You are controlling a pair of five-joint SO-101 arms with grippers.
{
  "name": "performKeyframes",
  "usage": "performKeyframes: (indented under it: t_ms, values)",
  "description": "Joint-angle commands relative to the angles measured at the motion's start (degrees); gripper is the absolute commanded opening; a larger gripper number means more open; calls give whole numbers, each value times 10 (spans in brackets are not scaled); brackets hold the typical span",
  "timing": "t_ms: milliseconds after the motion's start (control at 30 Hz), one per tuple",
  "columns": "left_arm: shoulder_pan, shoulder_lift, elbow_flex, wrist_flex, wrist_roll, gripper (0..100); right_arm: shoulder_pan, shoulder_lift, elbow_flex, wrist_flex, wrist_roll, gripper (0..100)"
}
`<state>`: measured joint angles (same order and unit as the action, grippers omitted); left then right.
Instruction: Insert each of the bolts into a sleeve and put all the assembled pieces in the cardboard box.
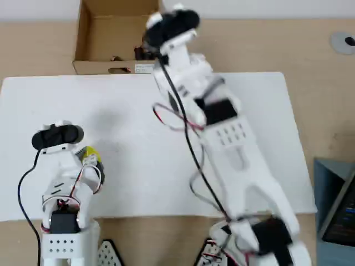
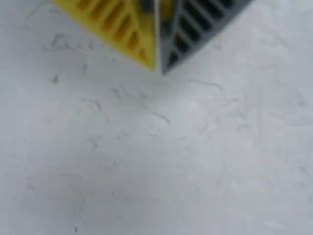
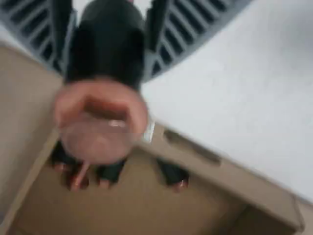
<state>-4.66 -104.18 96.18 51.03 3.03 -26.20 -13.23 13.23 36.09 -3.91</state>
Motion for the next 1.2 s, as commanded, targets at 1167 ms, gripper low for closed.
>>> performKeyframes:
  t_ms: [1167]
  values:
    - [-6, -2, 9, 3, 2, 5, 30, 827, -914, 47, 306, 171]
